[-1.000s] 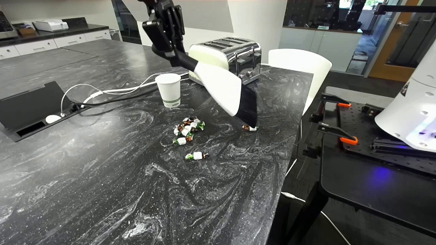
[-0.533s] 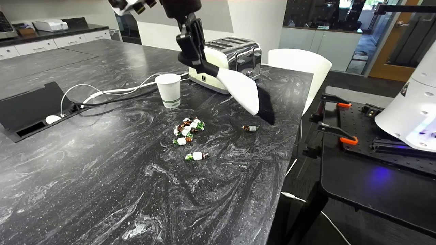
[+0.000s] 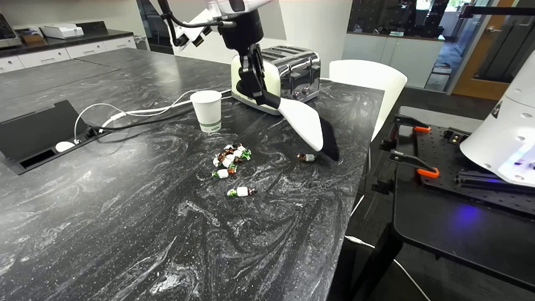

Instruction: Use the broom to sweep the sweets away from the tables edge

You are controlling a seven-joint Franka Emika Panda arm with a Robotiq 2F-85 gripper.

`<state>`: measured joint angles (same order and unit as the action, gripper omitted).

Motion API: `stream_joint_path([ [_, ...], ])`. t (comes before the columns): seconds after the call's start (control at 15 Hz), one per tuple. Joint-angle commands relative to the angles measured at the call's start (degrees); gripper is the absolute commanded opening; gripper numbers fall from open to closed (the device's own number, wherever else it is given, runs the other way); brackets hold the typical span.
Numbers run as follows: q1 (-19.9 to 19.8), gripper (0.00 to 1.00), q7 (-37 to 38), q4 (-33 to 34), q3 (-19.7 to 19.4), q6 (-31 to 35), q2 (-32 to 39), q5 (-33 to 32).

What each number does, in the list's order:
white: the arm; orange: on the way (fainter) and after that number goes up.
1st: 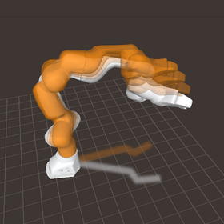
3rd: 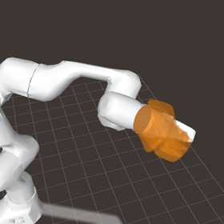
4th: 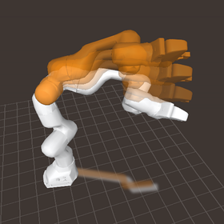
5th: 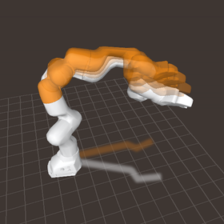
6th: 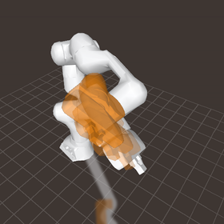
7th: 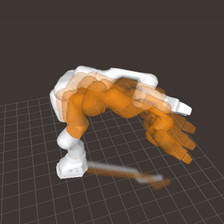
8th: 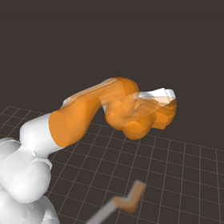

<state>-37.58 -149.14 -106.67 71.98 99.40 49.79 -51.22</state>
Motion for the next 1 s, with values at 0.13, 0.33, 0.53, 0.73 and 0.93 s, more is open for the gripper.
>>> stream_joint_path([
  [0.13, -2.5, 0.14, 0.8, -3.5, 0.2, 7.2, 0.2, -3.3],
  [0.33, -2.1, 0.14, 0.7, -3.5, -0.8, 9.6, 1.1, -4.1],
  [0.53, -1.2, 0.14, 0.6, -2.5, -1.8, 11.2, 1.9, -4.4],
  [0.73, 0.1, 0.14, 0.6, -0.8, -2.3, 12.2, 2.9, -5.1],
  [0.93, 2.6, 0.14, 0.4, 2.1, -3.1, 12.7, 3.8, -5.8],
])
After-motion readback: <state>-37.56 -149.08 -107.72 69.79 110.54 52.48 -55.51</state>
